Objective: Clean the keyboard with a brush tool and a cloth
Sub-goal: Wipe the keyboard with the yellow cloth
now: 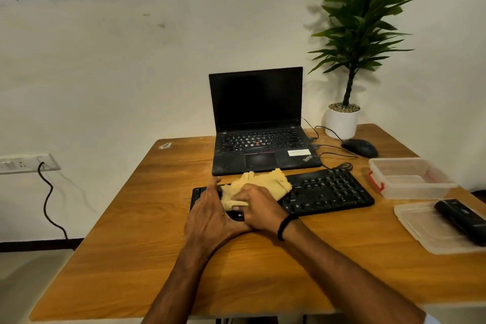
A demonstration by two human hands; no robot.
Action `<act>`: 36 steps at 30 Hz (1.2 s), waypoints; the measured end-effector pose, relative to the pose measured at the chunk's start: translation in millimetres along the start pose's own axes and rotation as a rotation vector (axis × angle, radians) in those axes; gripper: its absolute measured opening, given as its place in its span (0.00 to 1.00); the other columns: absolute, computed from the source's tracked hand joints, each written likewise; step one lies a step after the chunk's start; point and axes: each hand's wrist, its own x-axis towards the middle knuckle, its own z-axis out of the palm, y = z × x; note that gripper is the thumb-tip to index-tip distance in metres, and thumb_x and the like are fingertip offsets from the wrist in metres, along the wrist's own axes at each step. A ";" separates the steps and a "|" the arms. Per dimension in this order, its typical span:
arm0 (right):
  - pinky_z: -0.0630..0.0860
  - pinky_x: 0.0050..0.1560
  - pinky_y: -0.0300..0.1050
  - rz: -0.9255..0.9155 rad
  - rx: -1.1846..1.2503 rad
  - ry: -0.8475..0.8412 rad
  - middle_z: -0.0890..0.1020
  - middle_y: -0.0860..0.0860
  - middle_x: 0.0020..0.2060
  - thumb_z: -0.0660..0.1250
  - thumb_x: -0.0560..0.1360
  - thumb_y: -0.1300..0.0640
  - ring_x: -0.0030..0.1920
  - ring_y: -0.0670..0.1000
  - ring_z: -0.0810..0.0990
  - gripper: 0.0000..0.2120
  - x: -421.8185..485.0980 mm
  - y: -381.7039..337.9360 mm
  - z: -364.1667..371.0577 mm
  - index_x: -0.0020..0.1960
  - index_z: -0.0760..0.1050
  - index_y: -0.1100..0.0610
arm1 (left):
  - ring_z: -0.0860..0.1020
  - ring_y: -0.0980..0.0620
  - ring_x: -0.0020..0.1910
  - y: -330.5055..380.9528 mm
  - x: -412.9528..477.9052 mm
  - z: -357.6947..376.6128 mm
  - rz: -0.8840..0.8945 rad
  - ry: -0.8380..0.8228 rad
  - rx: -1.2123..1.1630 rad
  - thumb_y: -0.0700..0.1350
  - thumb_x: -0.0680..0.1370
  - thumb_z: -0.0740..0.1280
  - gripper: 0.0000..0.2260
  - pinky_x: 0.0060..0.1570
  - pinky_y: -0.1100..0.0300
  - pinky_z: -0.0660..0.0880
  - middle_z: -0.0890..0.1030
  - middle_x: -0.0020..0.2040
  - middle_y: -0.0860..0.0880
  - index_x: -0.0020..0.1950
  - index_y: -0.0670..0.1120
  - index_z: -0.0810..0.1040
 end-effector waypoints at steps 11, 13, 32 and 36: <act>0.75 0.55 0.40 0.079 0.062 -0.015 0.84 0.52 0.53 0.72 0.74 0.61 0.55 0.50 0.79 0.13 10.0 1.4 -7.0 0.58 0.83 0.54 | 0.76 0.49 0.65 -1.6 0.6 0.2 -0.012 0.003 0.016 0.83 0.53 0.70 0.65 0.62 0.52 0.77 0.75 0.69 0.48 0.80 0.50 0.52; 0.78 0.54 0.44 0.185 0.069 0.117 0.84 0.54 0.51 0.72 0.74 0.60 0.54 0.52 0.80 0.10 24.2 5.2 -8.9 0.56 0.84 0.55 | 0.75 0.48 0.67 0.4 0.9 1.1 -0.005 0.016 0.030 0.83 0.54 0.70 0.64 0.64 0.51 0.76 0.75 0.70 0.47 0.80 0.51 0.53; 0.72 0.58 0.44 0.095 -0.078 0.149 0.81 0.54 0.52 0.70 0.76 0.62 0.57 0.53 0.75 0.11 3.6 18.0 -14.3 0.57 0.83 0.57 | 0.74 0.46 0.68 6.5 -2.3 -0.5 -0.021 0.011 0.063 0.81 0.55 0.71 0.63 0.65 0.50 0.74 0.74 0.71 0.45 0.79 0.50 0.54; 0.74 0.58 0.45 0.054 -0.072 0.147 0.80 0.55 0.52 0.69 0.73 0.66 0.55 0.53 0.75 0.13 2.4 -11.1 4.1 0.56 0.82 0.58 | 0.75 0.46 0.67 5.0 -4.2 -0.9 -0.017 -0.012 0.035 0.80 0.56 0.72 0.62 0.64 0.49 0.75 0.75 0.70 0.45 0.79 0.49 0.54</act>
